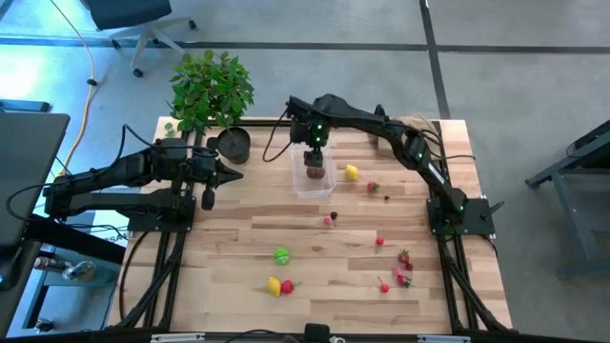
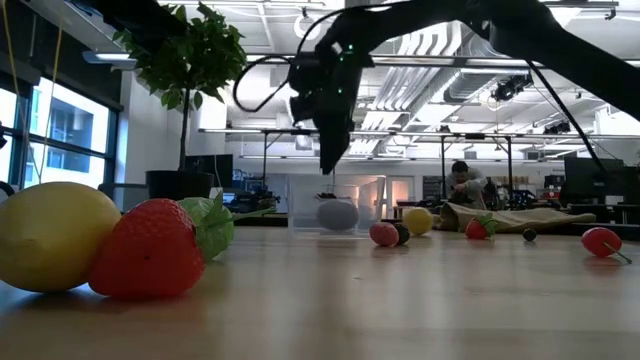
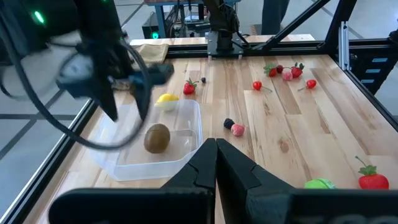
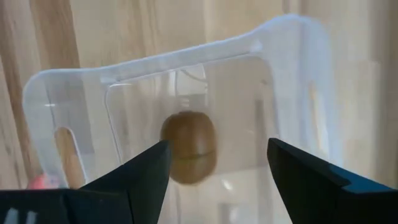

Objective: Pick and placing Produce into tupperware
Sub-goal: Put the top yellow lemon into the transparent bin

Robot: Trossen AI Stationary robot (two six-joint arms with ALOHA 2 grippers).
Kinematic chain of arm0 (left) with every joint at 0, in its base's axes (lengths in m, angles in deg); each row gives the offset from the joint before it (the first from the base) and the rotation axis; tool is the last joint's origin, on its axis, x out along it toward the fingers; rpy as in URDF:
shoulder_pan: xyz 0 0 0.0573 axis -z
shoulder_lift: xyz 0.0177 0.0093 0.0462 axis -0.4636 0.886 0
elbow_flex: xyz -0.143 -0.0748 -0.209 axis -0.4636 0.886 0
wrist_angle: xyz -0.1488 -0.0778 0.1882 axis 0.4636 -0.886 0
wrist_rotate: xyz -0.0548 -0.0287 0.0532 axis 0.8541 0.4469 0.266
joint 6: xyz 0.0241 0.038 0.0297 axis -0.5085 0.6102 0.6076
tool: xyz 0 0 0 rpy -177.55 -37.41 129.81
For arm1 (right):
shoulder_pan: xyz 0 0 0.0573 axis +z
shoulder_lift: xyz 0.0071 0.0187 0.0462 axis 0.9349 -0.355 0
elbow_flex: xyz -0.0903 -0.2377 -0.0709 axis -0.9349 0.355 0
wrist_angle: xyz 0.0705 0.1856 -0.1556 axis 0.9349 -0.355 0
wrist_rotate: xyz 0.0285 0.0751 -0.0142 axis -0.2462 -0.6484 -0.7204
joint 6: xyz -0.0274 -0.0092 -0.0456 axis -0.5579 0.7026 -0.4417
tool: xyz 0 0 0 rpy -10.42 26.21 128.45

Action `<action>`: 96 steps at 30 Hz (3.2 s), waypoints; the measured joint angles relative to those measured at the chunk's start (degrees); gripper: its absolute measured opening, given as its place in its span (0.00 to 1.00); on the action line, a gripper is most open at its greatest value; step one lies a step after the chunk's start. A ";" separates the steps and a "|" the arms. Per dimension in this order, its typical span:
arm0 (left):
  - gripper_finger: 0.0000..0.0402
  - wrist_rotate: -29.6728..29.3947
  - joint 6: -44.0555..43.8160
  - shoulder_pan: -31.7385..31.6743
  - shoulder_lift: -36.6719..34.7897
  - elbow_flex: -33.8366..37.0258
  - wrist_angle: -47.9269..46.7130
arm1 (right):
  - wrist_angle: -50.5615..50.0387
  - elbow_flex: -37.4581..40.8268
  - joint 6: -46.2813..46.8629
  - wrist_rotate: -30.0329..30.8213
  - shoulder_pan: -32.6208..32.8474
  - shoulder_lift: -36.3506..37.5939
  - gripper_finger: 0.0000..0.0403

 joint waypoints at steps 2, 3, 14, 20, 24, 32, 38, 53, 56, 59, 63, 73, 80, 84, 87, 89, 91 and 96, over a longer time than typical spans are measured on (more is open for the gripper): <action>0.00 -0.01 -0.01 0.00 0.01 0.00 0.02 | -0.88 -1.65 0.67 0.06 -0.64 0.54 0.64; 0.00 -0.01 0.01 0.02 0.01 0.00 0.02 | 0.01 -0.49 1.42 0.02 -1.06 1.84 0.64; 0.00 -0.01 0.00 0.00 0.00 0.00 0.01 | -6.80 0.78 10.57 -0.68 -6.33 8.64 0.64; 0.00 -0.01 -0.01 0.00 0.01 0.00 0.00 | -10.62 0.79 15.69 -0.78 -7.87 10.44 0.64; 0.00 0.01 0.01 0.00 0.01 0.00 0.00 | -13.05 0.80 17.16 -0.68 -8.01 10.51 0.64; 0.00 -0.01 0.00 0.01 0.00 0.00 0.00 | -13.09 1.31 19.97 -1.24 -7.75 10.45 0.64; 0.00 0.00 0.00 0.01 0.00 0.00 0.00 | -13.04 1.31 23.76 0.26 -7.05 10.45 0.64; 0.00 0.01 0.00 0.02 0.00 0.00 0.00 | -12.43 1.31 30.83 6.44 4.22 10.43 0.64; 0.00 0.01 0.00 0.01 0.01 0.00 0.00 | -8.37 1.31 30.64 6.05 7.37 10.43 0.64; 0.00 -0.01 0.01 0.00 0.01 0.00 0.00 | -2.86 1.31 27.03 5.29 9.71 10.43 0.64; 0.00 0.01 0.01 0.01 -0.01 0.00 0.02 | 3.02 1.28 24.95 3.38 6.78 10.42 0.64; 0.00 -0.01 0.01 0.02 0.00 0.00 0.04 | 16.81 14.56 21.54 -2.31 6.78 12.05 0.54; 0.00 0.01 -0.01 0.02 0.01 0.00 0.02 | 25.66 31.26 22.22 -2.75 9.47 19.93 0.42; 0.00 0.01 0.00 0.02 0.01 0.00 0.03 | 30.13 40.69 23.94 -0.77 8.96 29.38 0.37; 0.00 0.01 0.01 0.00 0.01 0.00 0.04 | 32.76 49.40 27.41 0.74 7.95 37.19 0.35; 0.00 -0.01 -0.01 0.02 0.01 0.00 0.04 | 34.20 55.08 31.05 2.52 6.94 42.79 0.34; 0.00 -0.01 -0.01 0.02 0.01 0.00 0.04 | 35.05 60.30 35.33 4.47 5.34 47.24 0.34; 0.00 0.00 -0.01 0.01 0.01 0.00 0.04 | 34.25 67.31 40.24 5.10 -0.10 52.17 0.34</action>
